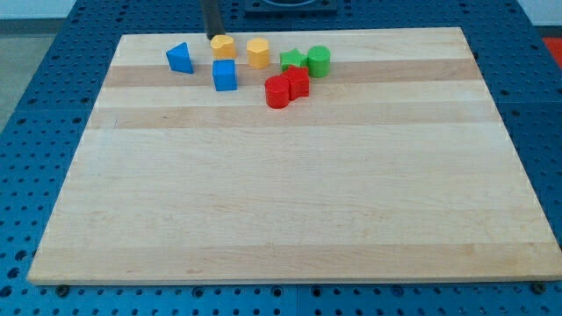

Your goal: Place green circle below red circle

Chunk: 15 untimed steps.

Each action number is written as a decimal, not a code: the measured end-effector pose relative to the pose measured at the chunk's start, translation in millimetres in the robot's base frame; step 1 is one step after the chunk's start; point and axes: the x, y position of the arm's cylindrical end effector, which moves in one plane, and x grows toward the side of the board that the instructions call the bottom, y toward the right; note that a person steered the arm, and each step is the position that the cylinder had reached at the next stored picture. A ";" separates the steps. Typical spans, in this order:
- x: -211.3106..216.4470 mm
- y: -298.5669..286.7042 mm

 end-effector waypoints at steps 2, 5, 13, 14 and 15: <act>0.6 96.7; 57.6 149.1; 145.3 265.0; 161.2 255.0; 171.0 231.5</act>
